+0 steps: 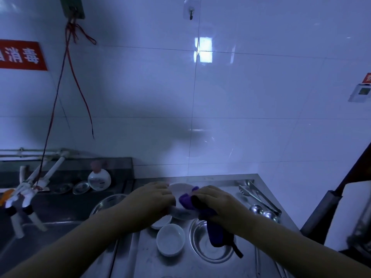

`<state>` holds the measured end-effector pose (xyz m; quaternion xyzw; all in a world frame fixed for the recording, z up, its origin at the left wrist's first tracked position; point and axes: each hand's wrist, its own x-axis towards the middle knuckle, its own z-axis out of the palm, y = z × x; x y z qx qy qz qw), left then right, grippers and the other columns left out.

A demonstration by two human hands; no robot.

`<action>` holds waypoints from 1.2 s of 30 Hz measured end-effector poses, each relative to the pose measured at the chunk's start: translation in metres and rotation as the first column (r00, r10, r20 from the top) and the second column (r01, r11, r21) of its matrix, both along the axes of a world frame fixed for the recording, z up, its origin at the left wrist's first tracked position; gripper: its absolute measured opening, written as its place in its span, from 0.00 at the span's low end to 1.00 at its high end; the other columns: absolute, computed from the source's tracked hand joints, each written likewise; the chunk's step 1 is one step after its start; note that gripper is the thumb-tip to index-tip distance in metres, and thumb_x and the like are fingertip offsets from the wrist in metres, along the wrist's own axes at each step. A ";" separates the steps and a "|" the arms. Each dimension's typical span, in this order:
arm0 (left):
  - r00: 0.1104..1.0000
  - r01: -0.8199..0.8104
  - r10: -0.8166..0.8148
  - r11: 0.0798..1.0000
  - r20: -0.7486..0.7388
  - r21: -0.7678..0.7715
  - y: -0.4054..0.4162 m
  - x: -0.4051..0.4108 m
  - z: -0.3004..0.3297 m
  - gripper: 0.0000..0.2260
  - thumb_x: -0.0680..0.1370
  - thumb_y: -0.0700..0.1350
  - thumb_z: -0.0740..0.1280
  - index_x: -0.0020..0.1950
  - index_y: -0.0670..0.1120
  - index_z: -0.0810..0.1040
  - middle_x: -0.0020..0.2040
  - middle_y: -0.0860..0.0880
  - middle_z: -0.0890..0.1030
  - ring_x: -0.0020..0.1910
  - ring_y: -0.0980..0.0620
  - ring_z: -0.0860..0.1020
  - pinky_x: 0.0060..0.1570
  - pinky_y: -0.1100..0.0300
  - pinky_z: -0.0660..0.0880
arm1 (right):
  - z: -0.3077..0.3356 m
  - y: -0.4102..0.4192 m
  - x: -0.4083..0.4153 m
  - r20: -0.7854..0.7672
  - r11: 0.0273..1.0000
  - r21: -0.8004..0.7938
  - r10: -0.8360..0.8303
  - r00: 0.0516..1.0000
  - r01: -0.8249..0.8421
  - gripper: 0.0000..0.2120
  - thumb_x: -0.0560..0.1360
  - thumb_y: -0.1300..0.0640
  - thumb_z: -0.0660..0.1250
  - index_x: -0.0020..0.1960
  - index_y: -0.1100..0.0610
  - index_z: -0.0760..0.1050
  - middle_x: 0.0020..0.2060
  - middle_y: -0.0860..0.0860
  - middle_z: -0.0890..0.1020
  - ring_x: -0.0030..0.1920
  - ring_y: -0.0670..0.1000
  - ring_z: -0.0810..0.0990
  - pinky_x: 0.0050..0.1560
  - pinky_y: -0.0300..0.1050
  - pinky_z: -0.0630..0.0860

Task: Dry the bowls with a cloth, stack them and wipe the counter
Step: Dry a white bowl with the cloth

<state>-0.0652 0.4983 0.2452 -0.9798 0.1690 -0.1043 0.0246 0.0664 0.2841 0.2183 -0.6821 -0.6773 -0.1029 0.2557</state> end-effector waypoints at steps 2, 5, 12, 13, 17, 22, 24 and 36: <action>0.995 -0.082 0.061 0.948 -0.077 -0.306 0.004 -0.005 -0.005 0.06 0.76 0.48 0.65 0.49 0.48 0.79 0.48 0.53 0.80 0.50 0.58 0.75 0.52 0.59 0.73 | -0.002 -0.005 0.002 -0.150 0.984 0.166 -0.043 0.988 0.069 0.21 0.73 0.59 0.68 0.65 0.53 0.70 0.59 0.51 0.78 0.59 0.47 0.77 0.60 0.40 0.75; 0.980 -0.197 0.107 0.626 -0.167 -0.754 -0.002 -0.016 -0.004 0.03 0.77 0.41 0.66 0.44 0.45 0.77 0.37 0.58 0.78 0.37 0.65 0.73 0.38 0.69 0.70 | 0.001 -0.006 0.005 -0.495 0.867 0.382 -0.100 0.863 0.320 0.21 0.73 0.68 0.66 0.58 0.47 0.74 0.50 0.43 0.80 0.46 0.43 0.80 0.45 0.37 0.78; 0.978 -0.204 0.009 -0.203 -0.210 -0.958 -0.044 -0.002 -0.005 0.06 0.73 0.40 0.68 0.47 0.39 0.76 0.41 0.43 0.81 0.41 0.48 0.79 0.41 0.60 0.75 | 0.005 0.029 -0.026 -0.520 0.833 0.437 -0.073 0.851 0.339 0.23 0.78 0.46 0.62 0.71 0.49 0.64 0.68 0.52 0.69 0.68 0.49 0.68 0.65 0.48 0.71; 0.977 -0.206 -0.001 -0.259 -0.213 -0.944 -0.047 0.001 -0.004 0.08 0.73 0.42 0.68 0.49 0.40 0.77 0.44 0.42 0.82 0.43 0.47 0.80 0.41 0.59 0.77 | 0.004 0.033 -0.028 -0.478 0.833 0.433 -0.113 0.871 0.346 0.26 0.78 0.40 0.57 0.72 0.50 0.64 0.71 0.54 0.66 0.71 0.52 0.65 0.68 0.52 0.67; 0.986 -0.156 -0.008 -0.360 -0.164 -0.920 -0.052 0.009 0.003 0.13 0.71 0.41 0.64 0.54 0.43 0.80 0.50 0.41 0.83 0.48 0.46 0.81 0.43 0.60 0.79 | -0.001 0.039 -0.039 -0.216 0.804 0.485 -0.272 0.938 0.345 0.22 0.82 0.43 0.47 0.71 0.50 0.65 0.72 0.54 0.64 0.72 0.56 0.60 0.70 0.55 0.63; 0.987 -0.149 0.004 -0.305 -0.158 -0.941 -0.058 0.010 0.009 0.14 0.75 0.35 0.61 0.56 0.46 0.79 0.51 0.42 0.83 0.50 0.46 0.81 0.45 0.59 0.78 | 0.012 0.045 -0.038 -0.184 0.733 0.536 -0.381 0.906 0.418 0.18 0.81 0.48 0.53 0.62 0.51 0.76 0.65 0.52 0.70 0.66 0.54 0.67 0.64 0.53 0.67; 0.988 -0.151 -0.004 -0.279 -0.156 -0.948 -0.059 0.009 0.009 0.14 0.73 0.39 0.63 0.58 0.43 0.77 0.52 0.43 0.83 0.52 0.44 0.80 0.47 0.56 0.79 | 0.028 0.047 -0.032 -0.363 0.730 0.501 -0.310 0.879 0.464 0.15 0.78 0.52 0.57 0.59 0.52 0.79 0.61 0.48 0.74 0.63 0.49 0.69 0.62 0.49 0.69; 0.996 -0.066 0.012 -0.491 -0.083 -0.868 -0.051 0.007 0.014 0.14 0.70 0.42 0.63 0.53 0.40 0.78 0.46 0.42 0.83 0.43 0.48 0.82 0.41 0.59 0.80 | 0.030 0.044 -0.021 -0.955 0.715 0.202 -0.009 0.298 0.669 0.12 0.82 0.51 0.55 0.49 0.49 0.77 0.47 0.53 0.80 0.44 0.50 0.78 0.42 0.41 0.74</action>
